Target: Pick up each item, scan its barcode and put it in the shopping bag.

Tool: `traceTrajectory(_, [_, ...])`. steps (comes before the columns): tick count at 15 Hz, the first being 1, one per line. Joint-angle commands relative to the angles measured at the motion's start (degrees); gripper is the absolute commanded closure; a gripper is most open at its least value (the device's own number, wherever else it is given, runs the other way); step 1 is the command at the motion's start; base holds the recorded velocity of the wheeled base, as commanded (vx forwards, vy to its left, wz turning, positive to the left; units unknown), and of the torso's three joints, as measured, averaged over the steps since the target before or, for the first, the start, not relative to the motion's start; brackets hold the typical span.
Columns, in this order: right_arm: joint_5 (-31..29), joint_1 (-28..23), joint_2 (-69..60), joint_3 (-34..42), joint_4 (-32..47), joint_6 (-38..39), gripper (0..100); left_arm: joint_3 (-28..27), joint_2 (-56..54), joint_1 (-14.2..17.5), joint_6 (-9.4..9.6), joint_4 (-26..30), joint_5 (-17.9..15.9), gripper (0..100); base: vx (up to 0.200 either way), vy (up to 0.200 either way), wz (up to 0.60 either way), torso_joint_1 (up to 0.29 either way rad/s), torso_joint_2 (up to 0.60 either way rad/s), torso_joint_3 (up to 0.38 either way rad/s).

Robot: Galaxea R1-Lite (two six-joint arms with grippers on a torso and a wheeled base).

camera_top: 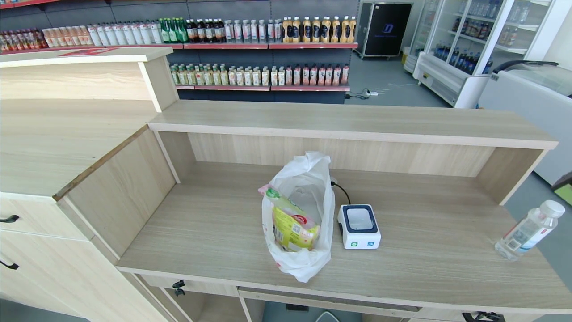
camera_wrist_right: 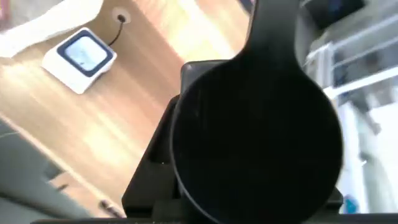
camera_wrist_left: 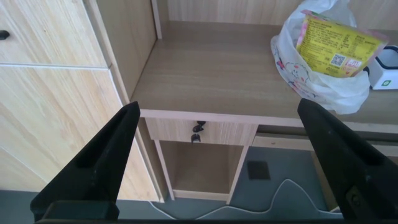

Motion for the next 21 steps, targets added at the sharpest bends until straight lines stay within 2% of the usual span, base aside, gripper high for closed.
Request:
traceTrajectory(1, [-0.87,-0.54,-1.98,0.12,6.04,8.11,100,0.00,0.06,-0.02,-0.01,0.00,0.05,0,0.000,0.000,0.00,0.000,0.00,0.000])
traceTrajectory(3, [-0.87,-0.63,-1.28,-0.32,11.40,13.73,100,0.00,0.06,-0.02,-0.01,0.00,0.05,0,0.000,0.000,0.00,0.000,0.00,0.000])
traceTrajectory(5, [-0.87,0.25,1.10,-0.67,11.93,20.68,100,0.00,0.06,-0.02,-0.01,0.00,-0.04,0,0.000,0.000,0.00,0.000,0.00,0.000])
traceTrajectory(6, [-0.87,0.25,1.10,-0.67,11.93,20.68,100,0.00,0.06,-0.02,-0.01,0.00,-0.04,0,0.000,0.000,0.00,0.000,0.00,0.000])
traceTrajectory(8, [-0.79,1.21,5.84,-1.90,11.49,30.70,100,0.00,0.06,-0.02,-0.01,0.00,0.05,0,0.000,0.000,0.60,0.000,0.00,0.000])
traceTrajectory(11, [-0.87,6.49,12.70,-6.47,10.35,41.86,100,0.00,0.06,-0.02,-0.01,0.00,-0.04,0,0.000,0.000,0.60,-0.002,0.00,0.002])
traceTrajectory(14, [-0.61,6.40,21.14,-8.14,7.62,45.99,100,0.00,0.06,-0.02,-0.01,0.00,-0.04,0,0.000,0.000,0.60,0.007,0.00,0.001])
traceTrajectory(15, [1.06,5.08,23.51,-7.09,7.18,46.25,100,0.00,0.06,-0.02,-0.01,0.00,0.05,0,0.000,0.000,0.60,-0.002,0.00,0.002])
traceTrajectory(18, [11.43,-0.28,27.90,-2.17,3.23,45.90,100,0.00,0.06,-0.02,-0.01,0.00,-0.04,0,0.000,0.000,0.00,0.000,0.00,0.000])
traceTrajectory(19, [15.83,-3.09,29.40,0.03,-0.46,45.99,100,0.00,0.06,-0.02,-0.01,0.00,0.05,0,0.000,0.000,0.00,0.000,0.00,0.000])
traceTrajectory(20, [17.06,-4.15,30.10,1.09,-2.40,45.99,100,0.00,0.06,-0.02,-0.01,0.00,-0.04,0,0.000,0.000,0.00,0.000,0.00,0.000])
traceTrajectory(21, [20.22,-7.22,33.44,4.60,-11.01,45.99,100,0.00,0.06,-0.02,-0.01,0.00,-0.04,0,0.000,0.000,0.00,0.000,0.00,0.000])
